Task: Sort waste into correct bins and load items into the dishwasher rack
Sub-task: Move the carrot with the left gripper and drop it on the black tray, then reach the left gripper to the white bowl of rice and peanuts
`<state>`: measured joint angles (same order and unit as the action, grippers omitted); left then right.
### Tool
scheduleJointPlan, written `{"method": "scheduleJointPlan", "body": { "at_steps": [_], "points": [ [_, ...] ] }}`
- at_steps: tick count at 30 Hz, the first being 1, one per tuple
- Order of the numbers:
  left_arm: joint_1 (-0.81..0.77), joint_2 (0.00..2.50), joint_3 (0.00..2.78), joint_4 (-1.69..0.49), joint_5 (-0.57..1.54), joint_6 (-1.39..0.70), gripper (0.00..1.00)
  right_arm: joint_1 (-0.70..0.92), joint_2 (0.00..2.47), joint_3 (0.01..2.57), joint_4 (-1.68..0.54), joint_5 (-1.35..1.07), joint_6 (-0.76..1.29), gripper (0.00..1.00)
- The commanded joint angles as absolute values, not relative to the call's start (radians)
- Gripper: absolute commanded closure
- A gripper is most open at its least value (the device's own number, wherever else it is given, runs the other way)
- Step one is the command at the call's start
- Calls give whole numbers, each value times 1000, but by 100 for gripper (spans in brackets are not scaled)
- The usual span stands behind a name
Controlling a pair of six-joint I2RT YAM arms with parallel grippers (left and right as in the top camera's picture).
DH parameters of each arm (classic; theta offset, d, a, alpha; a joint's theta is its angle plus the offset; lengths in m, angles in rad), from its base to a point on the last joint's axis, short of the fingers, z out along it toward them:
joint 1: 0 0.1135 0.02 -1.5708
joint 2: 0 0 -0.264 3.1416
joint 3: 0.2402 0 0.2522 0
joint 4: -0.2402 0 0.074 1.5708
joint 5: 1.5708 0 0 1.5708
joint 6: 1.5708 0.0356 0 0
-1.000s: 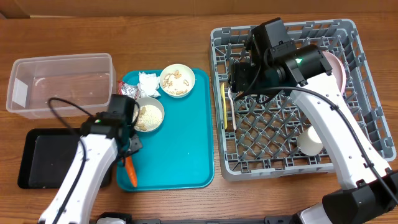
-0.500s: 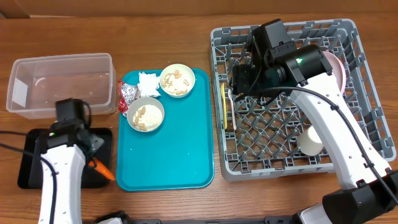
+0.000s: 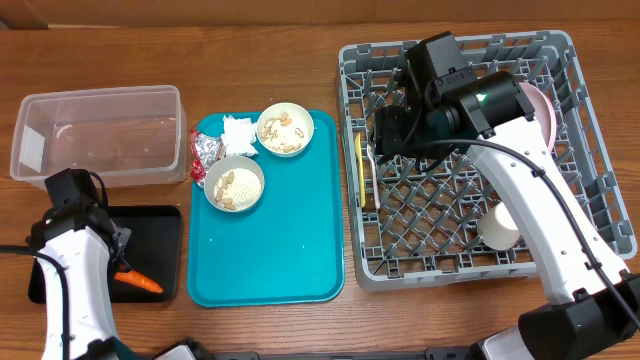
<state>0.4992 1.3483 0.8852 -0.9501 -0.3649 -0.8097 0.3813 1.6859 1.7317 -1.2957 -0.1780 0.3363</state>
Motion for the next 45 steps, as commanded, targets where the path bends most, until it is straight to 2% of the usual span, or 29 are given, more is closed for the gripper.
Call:
{"method": "scheduleJointPlan", "body": {
  "at_steps": [1,2,4,11,13,14,16,18,21,24,28,30,31,32,35,38,40,45],
  "points": [
    [517,1390,905,-941,-407,-854,55,378,1671,1750,-1298,-174,337,35],
    [519,1396,905,-941,-407,-860,48,378,1671,1750,-1301,-174,336,35],
    [519,1398,905,-941,-407,-862,43,378,1671,1750,-1306,-173,332,34],
    [518,1328,962,-1045,-308,-818,38,378,1670,1750,-1319,-174,309,34],
    [512,1293,1006,-1063,-182,-688,37,375,1670,1750,-1319,-174,332,32],
    [493,1258,1039,-1052,-4,-535,35,368,1670,1750,-1315,-174,372,29],
    [450,1224,1056,-1021,176,-367,32,355,1670,1750,-1307,-177,400,28],
    [339,1193,1057,-984,309,-184,26,324,1670,1750,-1303,-177,468,24],
    [183,1201,1057,-970,308,-91,23,259,1658,1750,-1304,-177,559,18],
    [7,1230,1057,-946,257,-40,21,170,1626,1750,-1304,-183,583,17],
    [-171,1294,1057,-931,26,-60,12,122,1583,1750,-1306,-215,470,13],
    [-228,1346,1057,-893,12,-58,11,122,1570,1750,-1316,-211,410,9],
    [-245,1370,1057,-875,16,-58,11,122,1567,1750,-1320,-211,390,7],
    [-266,1414,1057,-847,12,-59,12,122,1566,1750,-1327,-209,388,0],
    [-275,1495,1057,-794,8,-68,19,122,1566,1749,-1343,-209,388,0],
    [-274,1577,1057,-725,13,-71,30,122,1566,1748,-1346,-200,388,0],
    [-274,1633,1057,-679,26,-76,43,122,1566,1748,-1346,-190,388,0],
    [-275,1718,1057,-633,41,-90,43,122,1566,1748,-1348,-175,388,0]
  ]
}}
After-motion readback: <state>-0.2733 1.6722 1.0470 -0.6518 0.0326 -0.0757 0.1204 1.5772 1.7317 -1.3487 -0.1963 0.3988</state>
